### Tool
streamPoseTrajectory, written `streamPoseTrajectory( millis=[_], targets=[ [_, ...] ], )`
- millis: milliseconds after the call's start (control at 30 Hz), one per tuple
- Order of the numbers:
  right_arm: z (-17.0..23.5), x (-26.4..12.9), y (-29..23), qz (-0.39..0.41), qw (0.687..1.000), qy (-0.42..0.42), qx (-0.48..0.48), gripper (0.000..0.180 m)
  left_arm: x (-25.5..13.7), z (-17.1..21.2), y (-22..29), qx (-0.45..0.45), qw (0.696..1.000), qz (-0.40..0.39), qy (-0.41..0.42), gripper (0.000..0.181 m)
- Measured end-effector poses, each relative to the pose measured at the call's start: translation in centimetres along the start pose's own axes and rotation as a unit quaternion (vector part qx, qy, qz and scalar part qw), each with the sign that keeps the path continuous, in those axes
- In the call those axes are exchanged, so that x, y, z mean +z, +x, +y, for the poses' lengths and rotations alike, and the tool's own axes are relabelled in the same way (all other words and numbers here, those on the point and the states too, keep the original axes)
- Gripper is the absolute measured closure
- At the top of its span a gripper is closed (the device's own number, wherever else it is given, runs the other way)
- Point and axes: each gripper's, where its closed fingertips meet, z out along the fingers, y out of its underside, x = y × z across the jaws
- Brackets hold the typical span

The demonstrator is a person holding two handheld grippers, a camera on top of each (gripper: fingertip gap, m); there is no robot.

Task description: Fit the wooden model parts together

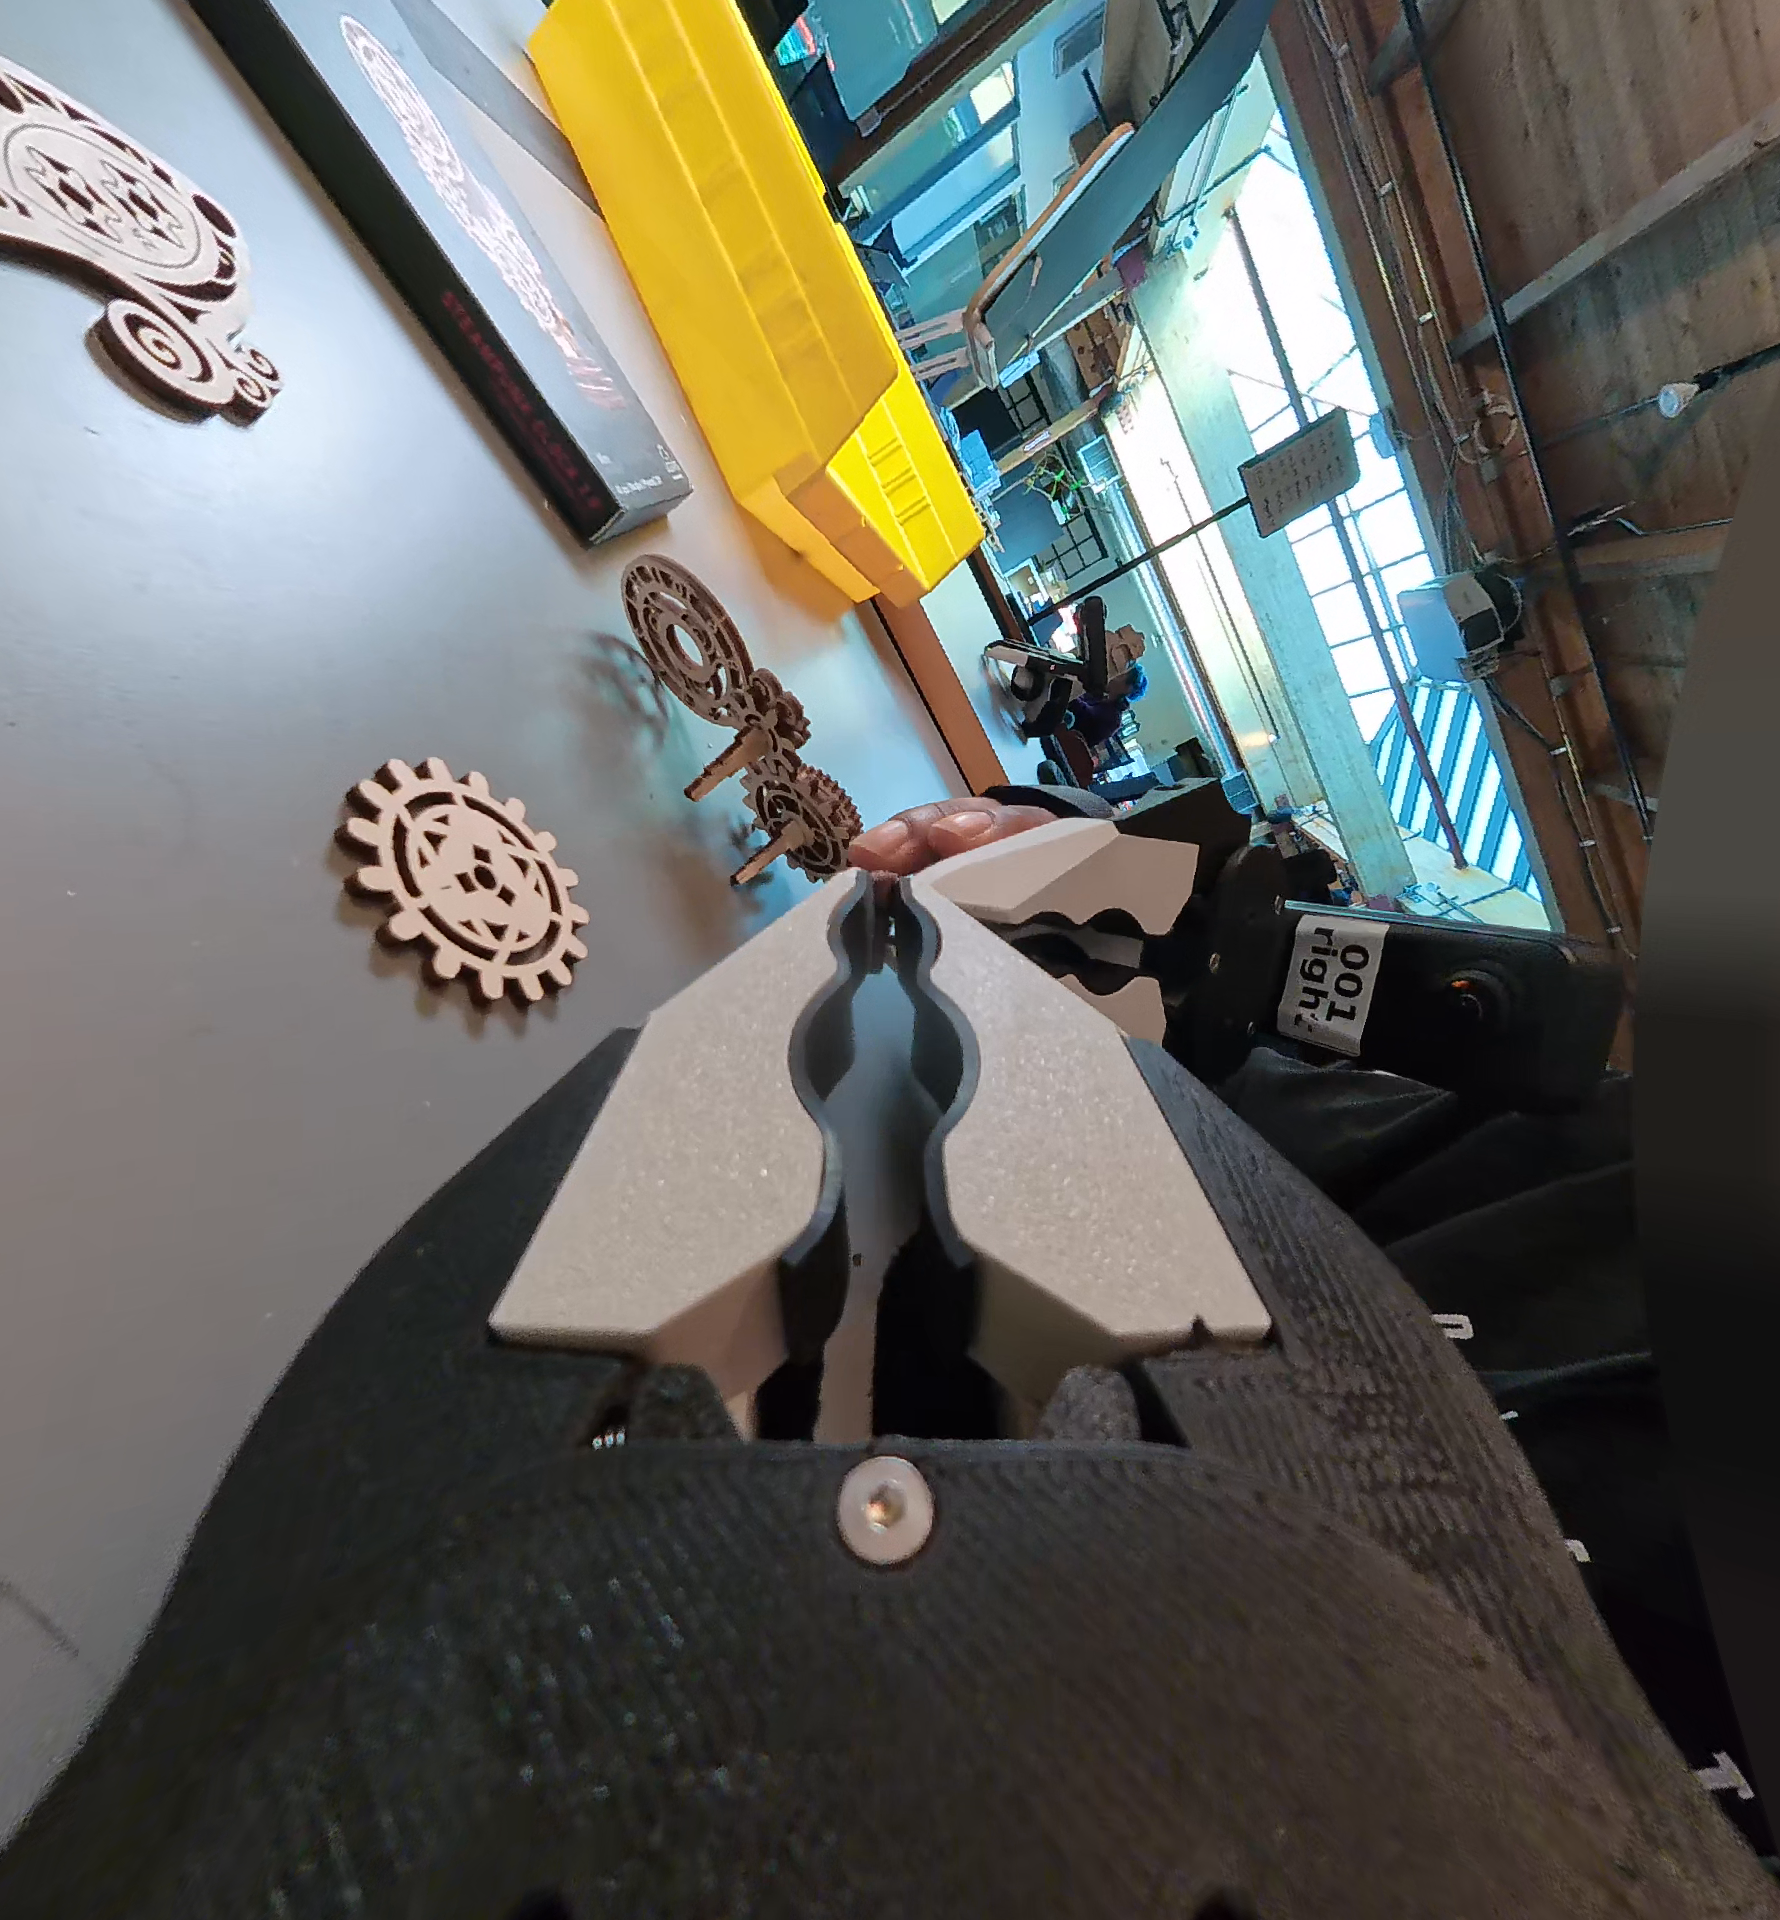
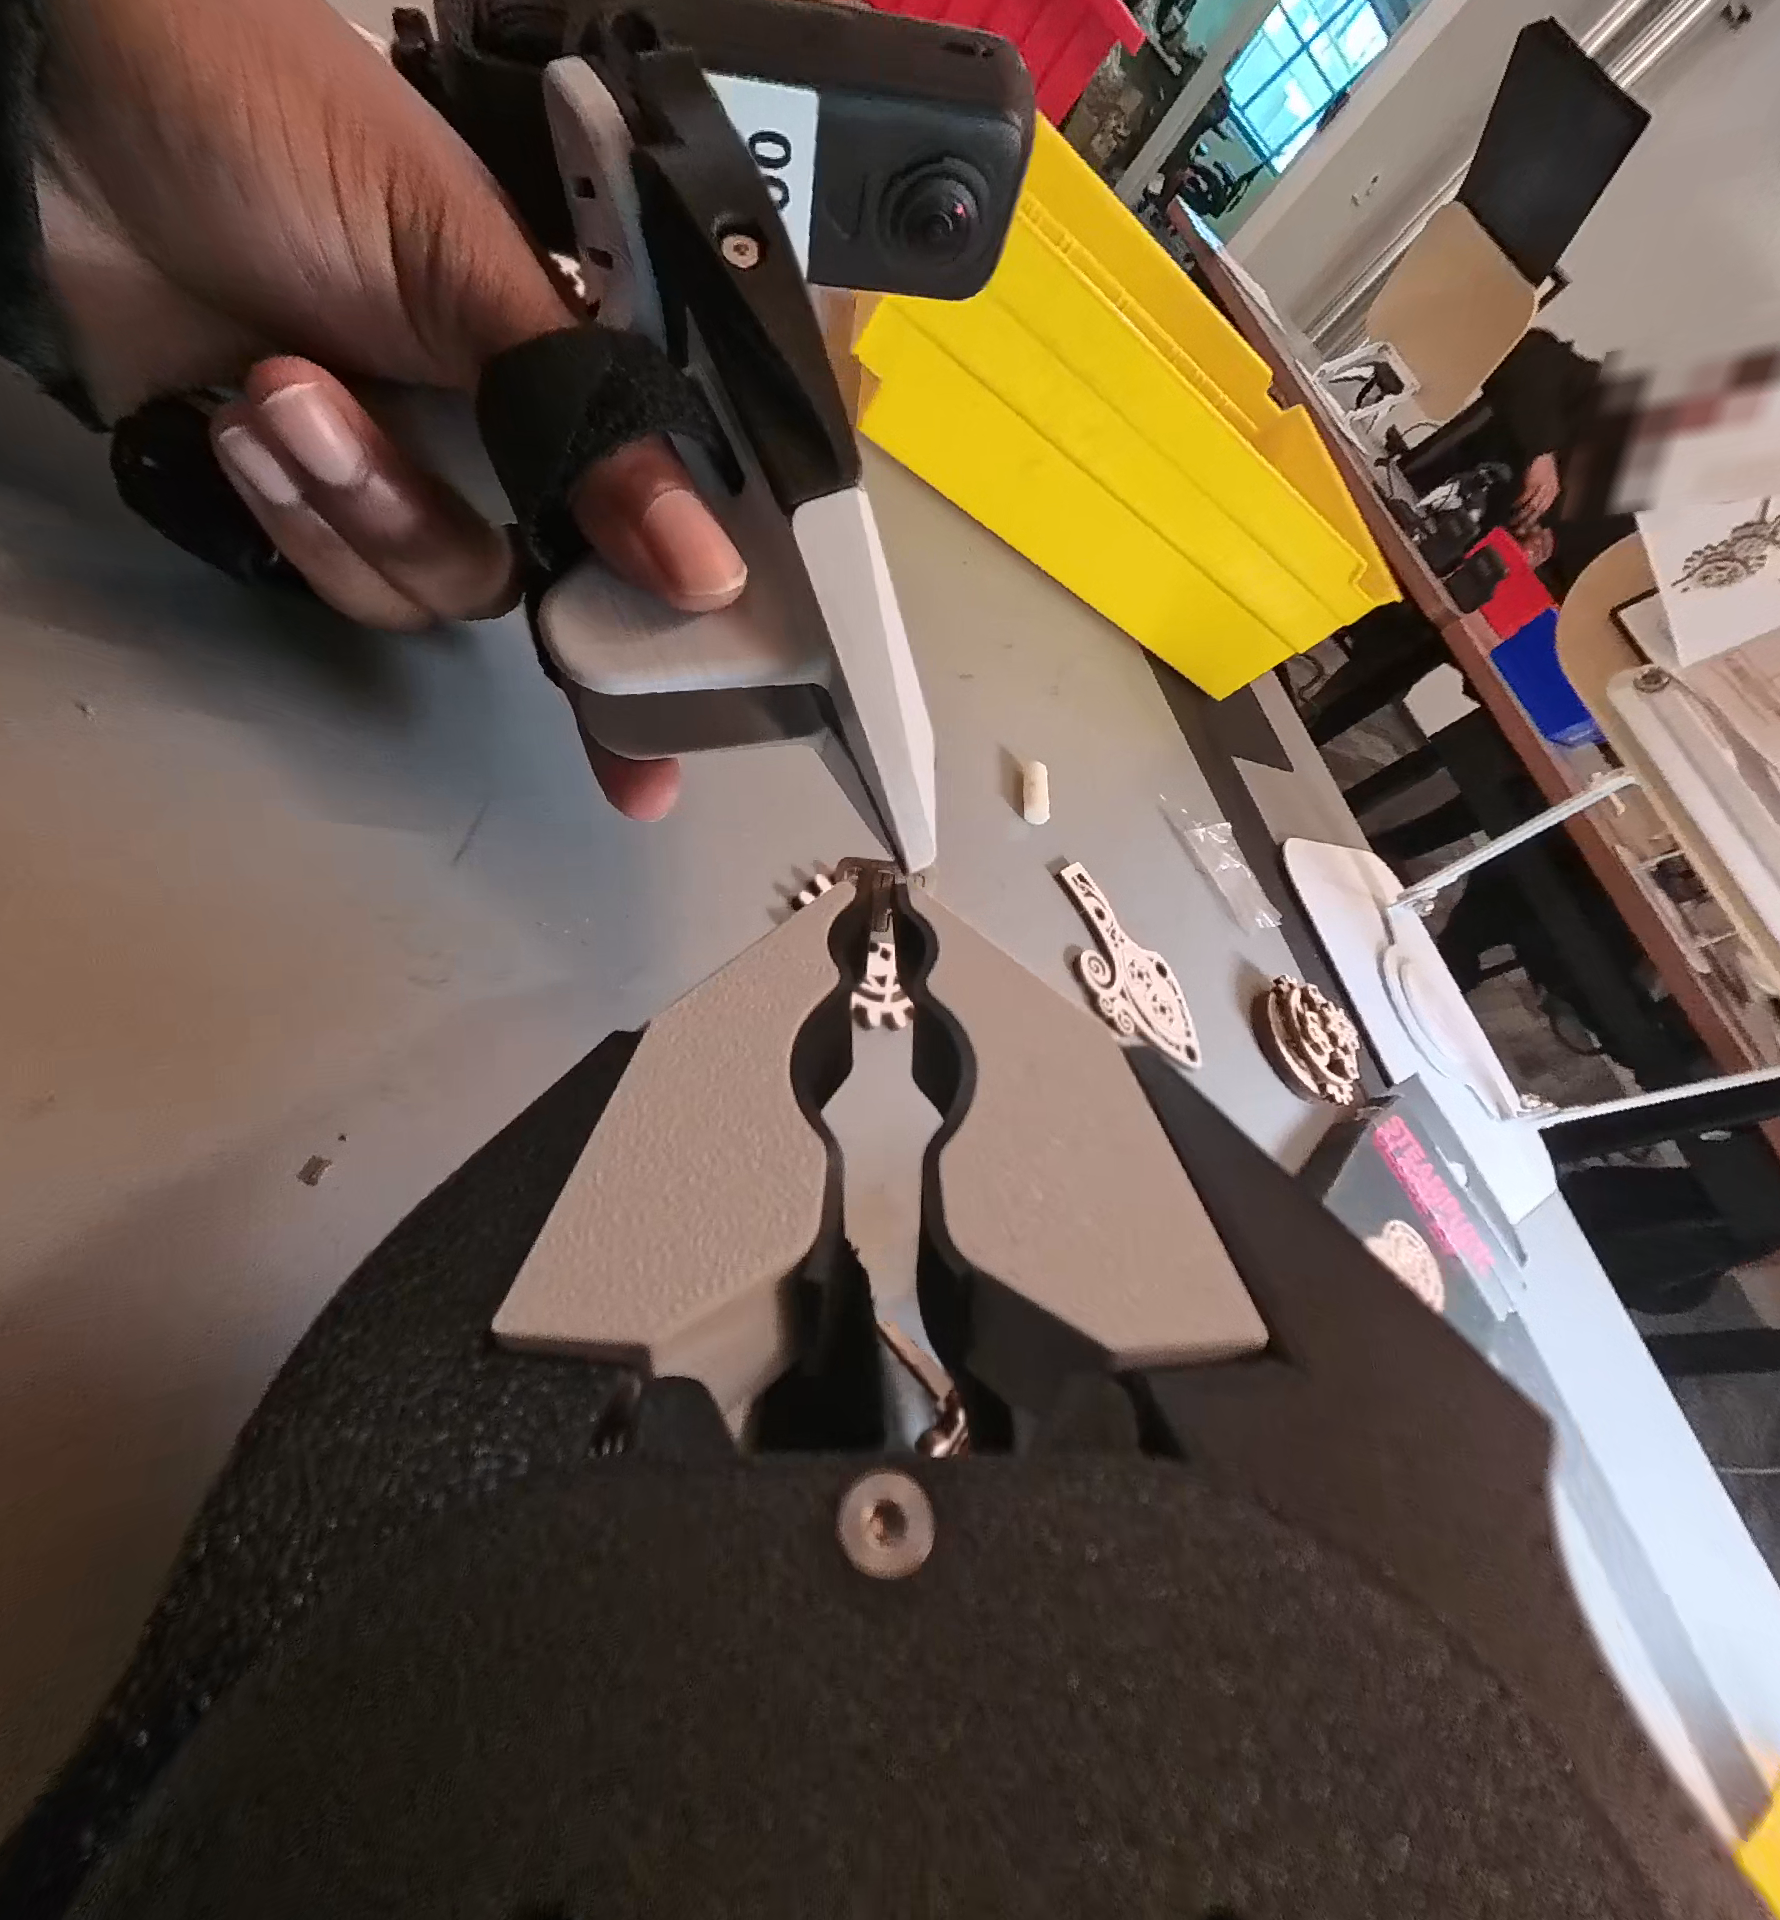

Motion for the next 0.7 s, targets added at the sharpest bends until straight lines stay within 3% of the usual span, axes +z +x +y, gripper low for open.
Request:
streamPoseTrajectory(
  millis=[367,467,533,700],
  targets=[
    [-0.3,-0.2,-0.6,-0.025,1.0,0.007,0.013,0.18,0.3,0.4,-0.1,0.005,1.0,-0.004,-0.007,0.179],
    [-1.1,-0.4,-2.2,-0.075,0.996,0.034,0.029,0.18,0.2,-0.1,-0.3,0.012,1.0,-0.009,0.003,0.179],
    [-1.3,-0.4,-2.1,-0.059,0.998,0.032,0.002,0.18,0.1,-0.2,-0.3,0.014,1.0,-0.009,0.004,0.179],
    [-0.6,-0.7,0.6,-0.012,0.999,0.03,0.044,0.179,0.2,-0.1,-0.2,0.016,1.0,-0.007,0.003,0.179]
  ],
)
